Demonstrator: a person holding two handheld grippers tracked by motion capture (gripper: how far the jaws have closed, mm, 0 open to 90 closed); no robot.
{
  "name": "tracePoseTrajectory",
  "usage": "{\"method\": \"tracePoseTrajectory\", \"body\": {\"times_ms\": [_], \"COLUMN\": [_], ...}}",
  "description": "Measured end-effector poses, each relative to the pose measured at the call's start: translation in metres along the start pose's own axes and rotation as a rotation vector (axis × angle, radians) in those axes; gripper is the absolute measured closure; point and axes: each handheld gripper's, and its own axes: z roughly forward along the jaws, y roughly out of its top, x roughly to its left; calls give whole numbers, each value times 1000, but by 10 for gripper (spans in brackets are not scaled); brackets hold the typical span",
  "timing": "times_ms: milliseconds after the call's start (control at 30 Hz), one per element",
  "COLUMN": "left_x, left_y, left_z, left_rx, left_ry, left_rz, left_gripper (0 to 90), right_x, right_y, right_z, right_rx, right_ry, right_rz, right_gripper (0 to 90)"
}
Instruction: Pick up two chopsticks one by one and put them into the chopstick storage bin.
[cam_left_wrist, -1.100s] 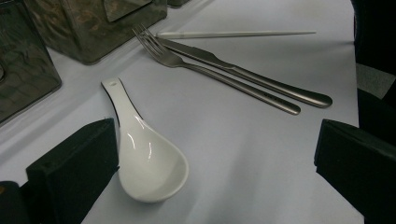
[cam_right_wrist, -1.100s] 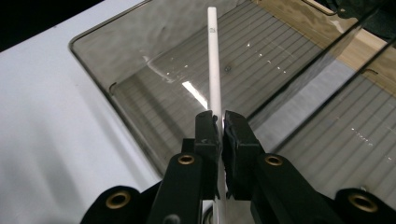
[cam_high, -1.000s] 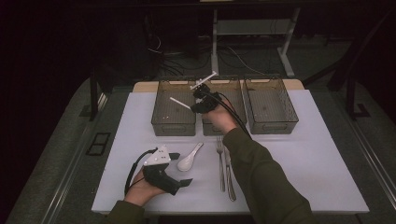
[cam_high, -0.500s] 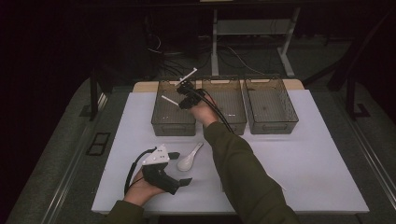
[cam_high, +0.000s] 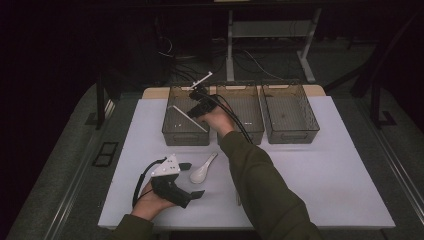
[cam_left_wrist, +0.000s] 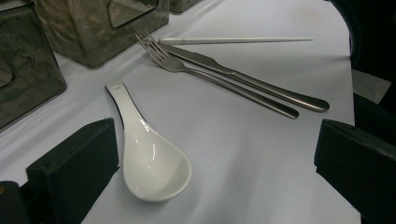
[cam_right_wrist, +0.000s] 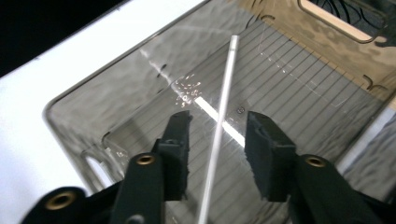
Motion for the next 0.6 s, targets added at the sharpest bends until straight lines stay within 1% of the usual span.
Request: {"method": "tracePoseTrajectory", "body": {"times_ms": [67,167,267,300,367,533,600], "left_x": [0,-1,-1,0,-1,0,-1], "left_y": [0,0,0,0,0,0,0], "left_z": [0,1,1,1,0,0,0], "left_rx": [2,8,12,12,14,22,24], "left_ry": [1,2,2,4,4,10,10], "left_rz": [-1,4,8,12,1,11,10], "left_gripper": [0,0,0,0,0,0,0], "right_x": [-2,-4,-7,-8,-11,-18,-22], "right_y": [-3,-8,-17,-20,-28,-48,-57], "right_z": [-8,-22,-36,-41,-50,-72,-80], "right_rx": [-21,-37,-61,-67,-82,-102,-114], "right_ry": [19,40,59,62,72,81,88], "right_rz": [-2,5,-1,-6,-12,-35,-36], "right_gripper": [537,474,427,420,405,377,374]}}
